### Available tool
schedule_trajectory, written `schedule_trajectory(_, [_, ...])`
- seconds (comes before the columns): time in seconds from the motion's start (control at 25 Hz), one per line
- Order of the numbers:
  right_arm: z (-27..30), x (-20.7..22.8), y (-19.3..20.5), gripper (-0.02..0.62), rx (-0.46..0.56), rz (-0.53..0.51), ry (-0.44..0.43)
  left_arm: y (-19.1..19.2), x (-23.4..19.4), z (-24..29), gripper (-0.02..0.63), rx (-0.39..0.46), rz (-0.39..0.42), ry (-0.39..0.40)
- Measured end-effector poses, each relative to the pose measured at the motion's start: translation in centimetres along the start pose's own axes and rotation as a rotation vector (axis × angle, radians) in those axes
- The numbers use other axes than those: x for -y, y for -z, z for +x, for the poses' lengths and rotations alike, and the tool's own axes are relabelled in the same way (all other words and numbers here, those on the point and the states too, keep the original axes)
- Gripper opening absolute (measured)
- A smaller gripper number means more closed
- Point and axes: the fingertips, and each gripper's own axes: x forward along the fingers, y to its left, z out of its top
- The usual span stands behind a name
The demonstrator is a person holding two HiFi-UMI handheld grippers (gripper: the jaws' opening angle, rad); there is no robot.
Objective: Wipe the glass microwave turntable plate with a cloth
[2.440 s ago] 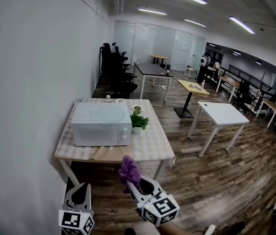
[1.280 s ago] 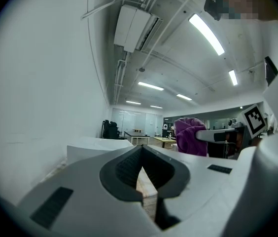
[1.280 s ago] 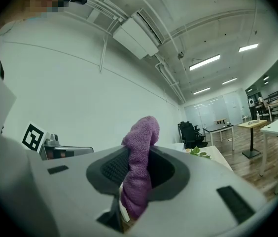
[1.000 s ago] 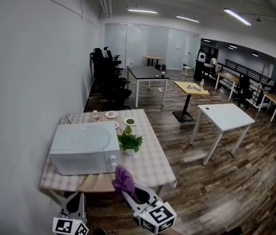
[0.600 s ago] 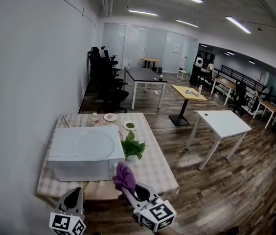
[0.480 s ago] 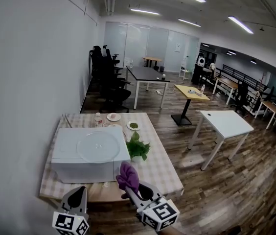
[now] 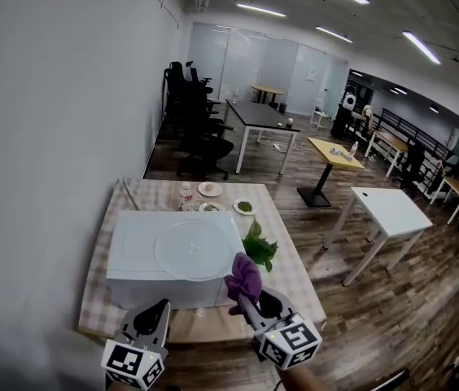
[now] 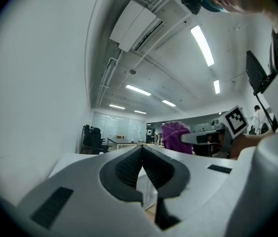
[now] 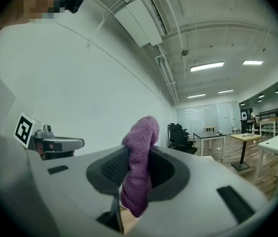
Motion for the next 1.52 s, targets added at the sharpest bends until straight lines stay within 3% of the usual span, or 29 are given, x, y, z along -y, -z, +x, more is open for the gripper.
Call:
schedule_trajectory(0.08, [1.4,0.2,-0.2,0.1,-0.003,-0.002,0.003,0.0,-1.1,0.5,0.008,0.017,-0.011,0.028])
schedule_trajectory(0.24, [3.4,1.2,-0.3,0.1,-0.03,-0.025,0.029,0.9,-3.5,1.7,0.008,-0.035,-0.002,0.026])
schedule_trajectory(0.4, [5.0,2.1,-0.2,0.1,-0.051,-0.025,0.054,0.8,-4.6,2.9,0.008,-0.023,-0.024,0.118])
schedule_trajectory(0.6, [7.5,3.7,0.1,0.1,-0.064,-0.032,0.056,1.8,-6.2,5.3,0.009,-0.031,-0.009,0.109])
schedule_trajectory(0.76, [9.9,5.3,-0.2,0.1,-0.053,-0.037,0.029,2.0,-6.3,7.6,0.009,-0.038,-0.016,0.149])
schedule_trajectory(0.96, [12.3,8.7,0.0,0.1,-0.064,-0.007,0.001,3.7,-5.2,10.4,0.011,-0.141,0.088,0.216])
schedule_trajectory(1.08, [13.7,10.1,0.4,0.1,-0.09,-0.03,-0.017,4.5,-4.5,11.5,0.124,-0.17,0.143,0.254])
schedule_trajectory(1.24, [15.8,11.4,1.0,0.1,-0.124,-0.059,-0.057,6.1,-3.7,12.6,0.136,-0.245,0.225,0.316])
schedule_trajectory(1.36, [17.4,11.9,2.0,0.101,-0.16,-0.075,-0.098,8.4,-3.2,13.2,0.193,-0.352,0.3,0.374])
schedule_trajectory(1.52, [19.4,12.7,3.9,0.101,-0.209,-0.091,-0.118,10.8,-3.3,13.7,0.193,-0.423,0.385,0.378])
